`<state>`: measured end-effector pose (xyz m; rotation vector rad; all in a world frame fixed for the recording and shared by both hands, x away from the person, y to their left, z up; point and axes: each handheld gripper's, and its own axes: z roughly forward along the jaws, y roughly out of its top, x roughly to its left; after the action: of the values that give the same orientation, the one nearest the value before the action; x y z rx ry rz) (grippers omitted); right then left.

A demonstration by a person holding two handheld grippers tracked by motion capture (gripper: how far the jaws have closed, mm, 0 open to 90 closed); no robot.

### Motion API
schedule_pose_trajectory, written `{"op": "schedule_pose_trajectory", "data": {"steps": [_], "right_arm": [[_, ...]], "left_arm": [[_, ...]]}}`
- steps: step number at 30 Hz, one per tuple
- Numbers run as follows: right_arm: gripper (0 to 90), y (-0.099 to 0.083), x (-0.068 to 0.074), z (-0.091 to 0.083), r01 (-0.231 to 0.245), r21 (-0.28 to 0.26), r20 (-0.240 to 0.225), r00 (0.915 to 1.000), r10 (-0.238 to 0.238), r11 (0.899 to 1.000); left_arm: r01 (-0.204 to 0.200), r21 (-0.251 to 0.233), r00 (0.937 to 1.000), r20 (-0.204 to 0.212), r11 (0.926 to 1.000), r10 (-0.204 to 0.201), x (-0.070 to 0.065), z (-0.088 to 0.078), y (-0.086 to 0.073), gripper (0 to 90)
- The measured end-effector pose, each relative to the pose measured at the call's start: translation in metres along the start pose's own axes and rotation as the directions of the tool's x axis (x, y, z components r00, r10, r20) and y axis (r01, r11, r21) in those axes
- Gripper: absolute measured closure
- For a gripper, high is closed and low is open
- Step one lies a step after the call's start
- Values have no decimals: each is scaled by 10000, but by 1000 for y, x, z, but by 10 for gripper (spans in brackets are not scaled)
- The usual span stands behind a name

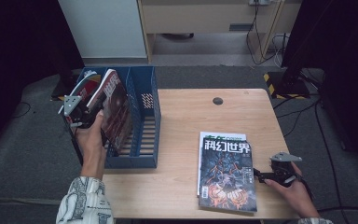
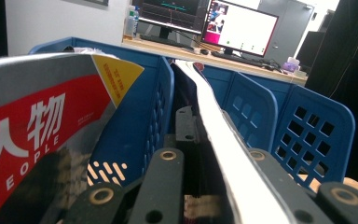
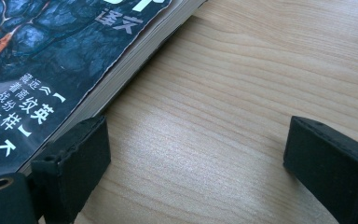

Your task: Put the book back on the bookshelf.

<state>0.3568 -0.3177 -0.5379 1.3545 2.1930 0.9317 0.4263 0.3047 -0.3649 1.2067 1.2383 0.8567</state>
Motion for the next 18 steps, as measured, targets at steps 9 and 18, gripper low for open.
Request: {"op": "schedule_pose_trajectory", "data": {"steps": [9, 18], "right_arm": [[75, 0, 0, 0, -2, 1, -1, 10000, 2, 10000], [75, 0, 0, 0, 11, 0, -20, 10000, -11, 10000]], "left_arm": [[173, -125, 9998, -104, 9998, -174, 1, 4, -5, 836], [22, -356, 9998, -176, 9994, -29, 2, 8, -5, 835]]}}
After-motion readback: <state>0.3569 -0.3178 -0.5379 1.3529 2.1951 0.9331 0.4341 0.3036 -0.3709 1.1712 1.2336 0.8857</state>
